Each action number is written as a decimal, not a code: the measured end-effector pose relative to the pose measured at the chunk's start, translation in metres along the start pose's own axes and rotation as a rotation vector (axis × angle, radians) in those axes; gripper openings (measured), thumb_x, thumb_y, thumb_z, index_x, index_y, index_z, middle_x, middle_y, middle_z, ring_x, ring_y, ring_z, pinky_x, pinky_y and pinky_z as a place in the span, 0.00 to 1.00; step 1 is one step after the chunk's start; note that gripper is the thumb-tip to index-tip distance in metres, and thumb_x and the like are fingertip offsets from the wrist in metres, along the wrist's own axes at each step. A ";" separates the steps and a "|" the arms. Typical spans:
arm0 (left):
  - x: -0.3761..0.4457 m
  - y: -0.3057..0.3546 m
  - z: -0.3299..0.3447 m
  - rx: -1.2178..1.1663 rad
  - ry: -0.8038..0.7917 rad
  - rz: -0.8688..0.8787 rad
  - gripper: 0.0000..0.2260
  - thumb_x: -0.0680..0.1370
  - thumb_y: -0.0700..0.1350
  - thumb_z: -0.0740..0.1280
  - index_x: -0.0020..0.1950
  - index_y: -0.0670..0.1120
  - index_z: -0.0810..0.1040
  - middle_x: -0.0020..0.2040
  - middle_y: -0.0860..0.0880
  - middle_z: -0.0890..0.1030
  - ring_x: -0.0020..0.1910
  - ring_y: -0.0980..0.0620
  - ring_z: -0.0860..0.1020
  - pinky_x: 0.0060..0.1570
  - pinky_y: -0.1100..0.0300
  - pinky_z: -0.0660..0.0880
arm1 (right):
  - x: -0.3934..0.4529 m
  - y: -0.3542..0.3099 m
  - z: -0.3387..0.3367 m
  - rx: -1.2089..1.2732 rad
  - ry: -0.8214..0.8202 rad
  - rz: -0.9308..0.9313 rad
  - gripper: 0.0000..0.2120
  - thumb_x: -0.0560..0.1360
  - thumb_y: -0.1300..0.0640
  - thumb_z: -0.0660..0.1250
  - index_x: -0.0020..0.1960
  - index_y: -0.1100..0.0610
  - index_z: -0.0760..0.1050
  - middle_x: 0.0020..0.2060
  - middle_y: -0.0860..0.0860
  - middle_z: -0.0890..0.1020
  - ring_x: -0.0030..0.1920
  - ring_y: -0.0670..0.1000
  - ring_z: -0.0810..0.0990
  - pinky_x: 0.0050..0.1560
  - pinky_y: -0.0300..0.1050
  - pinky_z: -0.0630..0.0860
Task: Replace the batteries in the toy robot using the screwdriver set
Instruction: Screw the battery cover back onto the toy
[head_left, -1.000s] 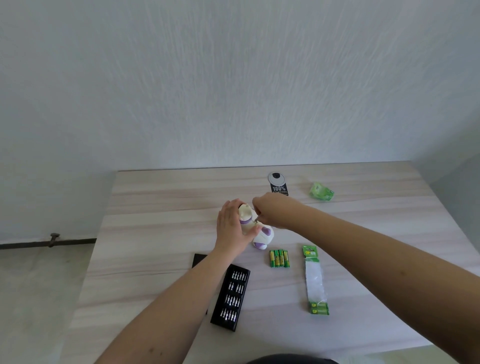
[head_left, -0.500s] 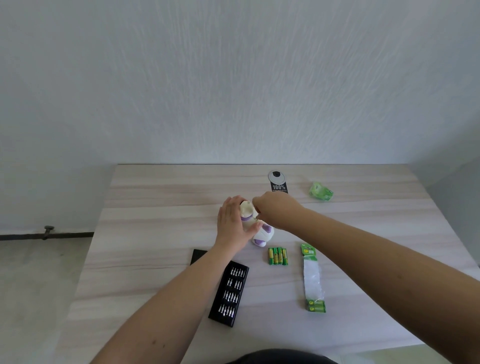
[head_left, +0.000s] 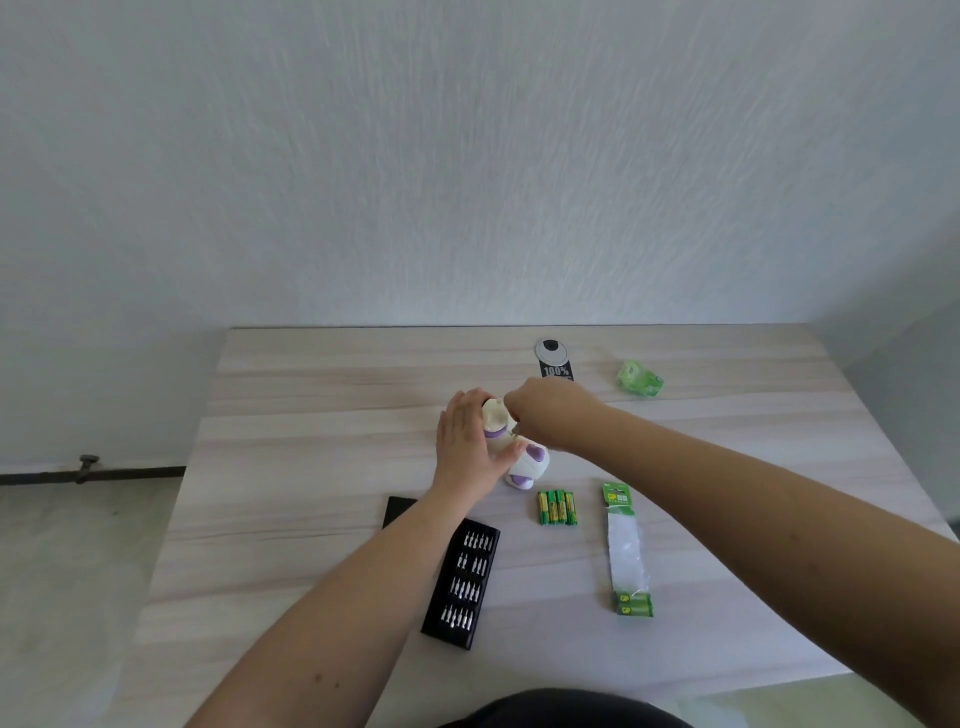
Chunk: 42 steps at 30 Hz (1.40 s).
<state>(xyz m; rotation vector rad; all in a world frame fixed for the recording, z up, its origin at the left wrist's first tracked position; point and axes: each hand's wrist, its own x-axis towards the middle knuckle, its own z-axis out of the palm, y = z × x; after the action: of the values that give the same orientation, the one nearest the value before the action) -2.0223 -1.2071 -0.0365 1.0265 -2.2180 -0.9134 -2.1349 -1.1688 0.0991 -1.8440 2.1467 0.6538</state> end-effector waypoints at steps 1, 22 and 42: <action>0.000 0.000 0.000 0.001 -0.001 0.002 0.30 0.66 0.60 0.72 0.61 0.45 0.71 0.59 0.48 0.74 0.63 0.42 0.71 0.62 0.43 0.69 | 0.001 -0.002 0.000 -0.001 0.001 0.028 0.09 0.73 0.61 0.65 0.35 0.57 0.72 0.30 0.49 0.73 0.29 0.50 0.71 0.27 0.40 0.63; 0.000 -0.003 0.003 -0.003 0.012 0.015 0.27 0.66 0.60 0.70 0.58 0.45 0.73 0.57 0.49 0.74 0.62 0.42 0.72 0.60 0.44 0.69 | -0.005 0.002 -0.007 0.112 -0.088 0.018 0.09 0.77 0.59 0.60 0.42 0.60 0.77 0.28 0.51 0.79 0.28 0.51 0.76 0.31 0.41 0.71; -0.002 0.000 0.003 -0.007 -0.026 -0.022 0.32 0.66 0.56 0.73 0.65 0.43 0.70 0.65 0.46 0.73 0.71 0.42 0.65 0.69 0.42 0.63 | 0.000 -0.004 -0.011 0.111 -0.216 0.082 0.02 0.71 0.61 0.68 0.41 0.59 0.78 0.32 0.52 0.75 0.34 0.53 0.71 0.27 0.40 0.62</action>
<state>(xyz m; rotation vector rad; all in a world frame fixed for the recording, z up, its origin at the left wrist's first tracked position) -2.0230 -1.2042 -0.0388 1.0434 -2.2273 -0.9485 -2.1300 -1.1744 0.1076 -1.5597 2.0817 0.7017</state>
